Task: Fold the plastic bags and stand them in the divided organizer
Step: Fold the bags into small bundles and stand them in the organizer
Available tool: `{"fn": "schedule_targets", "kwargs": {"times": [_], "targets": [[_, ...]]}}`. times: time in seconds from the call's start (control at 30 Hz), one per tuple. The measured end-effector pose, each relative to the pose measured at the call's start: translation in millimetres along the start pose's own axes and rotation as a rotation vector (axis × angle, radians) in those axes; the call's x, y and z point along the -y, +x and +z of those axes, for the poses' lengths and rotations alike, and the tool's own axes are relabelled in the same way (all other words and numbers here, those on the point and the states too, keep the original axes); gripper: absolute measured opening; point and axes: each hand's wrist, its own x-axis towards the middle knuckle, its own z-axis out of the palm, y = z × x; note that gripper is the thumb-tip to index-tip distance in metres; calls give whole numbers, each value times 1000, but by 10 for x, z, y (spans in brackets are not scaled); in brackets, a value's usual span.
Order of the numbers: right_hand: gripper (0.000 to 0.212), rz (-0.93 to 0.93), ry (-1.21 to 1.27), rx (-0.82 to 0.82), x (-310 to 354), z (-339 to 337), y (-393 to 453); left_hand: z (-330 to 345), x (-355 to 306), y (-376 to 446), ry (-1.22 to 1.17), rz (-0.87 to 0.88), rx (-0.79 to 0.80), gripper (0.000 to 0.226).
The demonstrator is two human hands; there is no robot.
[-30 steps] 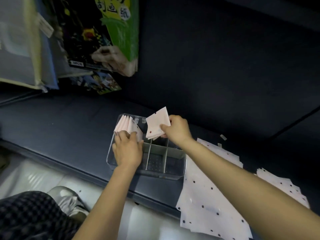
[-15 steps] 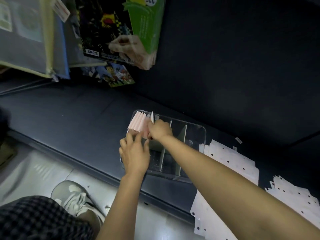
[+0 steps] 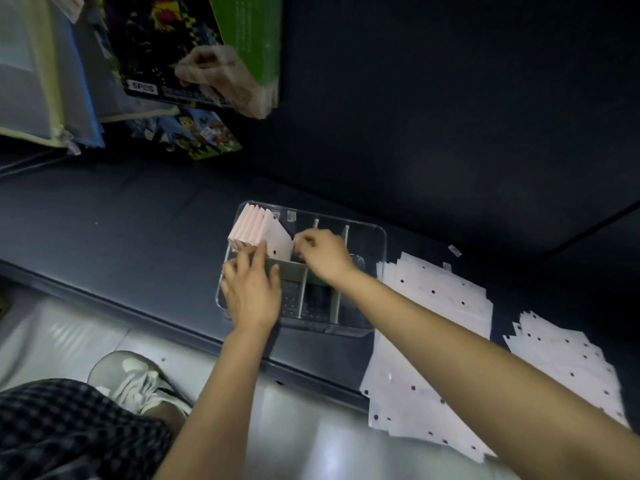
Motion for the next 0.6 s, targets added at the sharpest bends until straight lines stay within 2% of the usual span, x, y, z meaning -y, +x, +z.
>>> {"fn": "schedule_targets", "kwargs": {"times": [0.13,0.23,0.27,0.33,0.4,0.47,0.53,0.6], "targets": [[24,-90,-3,-144,-652,-499,-680,72,-217,-217,-63,55,-97,33],[25,-13,-131,-157,-1354,-772,-1300,222,-474,-551,-136,324,-69,22],[27,15,-189,-129,-1588,-826,-1508,292,-555,-685,-155,428,-1,19],[38,60,-362,-37,-2024,-875,-1922,453,-669,-971,-162,561,254,21],[55,66,-499,52,-2372,-860,-2297,637,-673,-1262,-112,617,579,30],[70,56,-522,125,-2617,-813,-2574,800,-579,-1515,17,680,795,44],[72,8,-528,134,-2772,-773,-2727,893,-478,-1676,148,758,832,54],[55,-61,-501,74,-2848,-762,-2789,919,-439,-1740,209,793,800,56]]}}
